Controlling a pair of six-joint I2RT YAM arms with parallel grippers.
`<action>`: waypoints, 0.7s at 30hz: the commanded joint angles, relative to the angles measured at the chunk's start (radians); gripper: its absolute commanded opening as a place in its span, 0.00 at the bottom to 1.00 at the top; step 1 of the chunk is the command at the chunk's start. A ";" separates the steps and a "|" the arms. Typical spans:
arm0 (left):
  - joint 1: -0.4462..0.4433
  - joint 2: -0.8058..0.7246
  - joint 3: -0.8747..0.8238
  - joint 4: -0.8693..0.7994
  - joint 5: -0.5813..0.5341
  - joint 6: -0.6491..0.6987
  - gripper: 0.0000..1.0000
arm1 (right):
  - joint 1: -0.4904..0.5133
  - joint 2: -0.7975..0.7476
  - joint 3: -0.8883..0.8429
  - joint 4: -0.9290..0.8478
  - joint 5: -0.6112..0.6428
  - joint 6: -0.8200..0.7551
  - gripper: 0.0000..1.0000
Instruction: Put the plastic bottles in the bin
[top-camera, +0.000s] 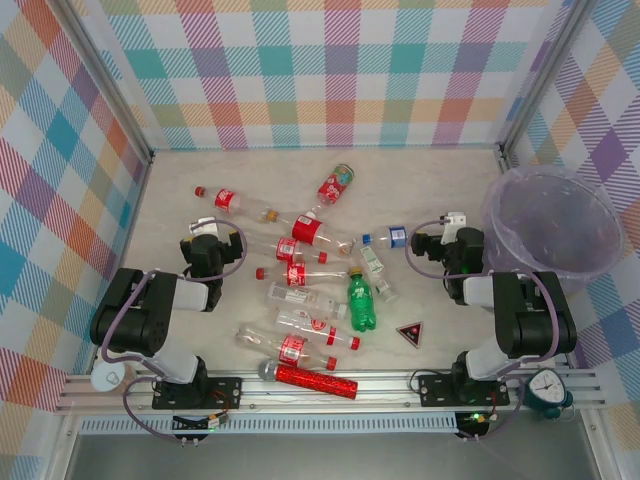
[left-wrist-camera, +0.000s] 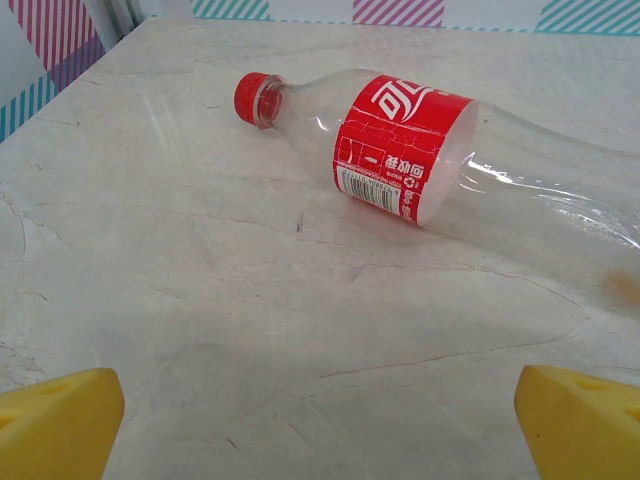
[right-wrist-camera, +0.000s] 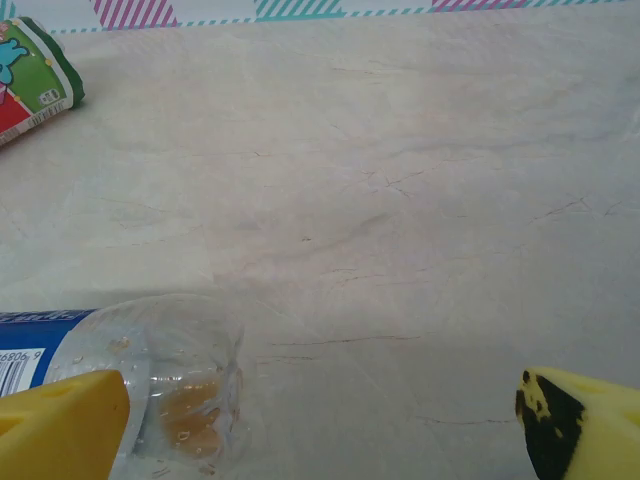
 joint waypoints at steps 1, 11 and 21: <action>0.006 -0.002 -0.001 0.030 0.012 -0.015 1.00 | -0.004 0.003 0.015 0.021 -0.007 0.011 0.99; 0.006 -0.003 -0.001 0.030 0.012 -0.015 1.00 | -0.005 0.003 0.015 0.020 -0.006 0.012 0.99; 0.006 -0.001 -0.001 0.027 0.013 -0.015 1.00 | -0.007 0.003 0.016 0.015 -0.010 0.013 0.99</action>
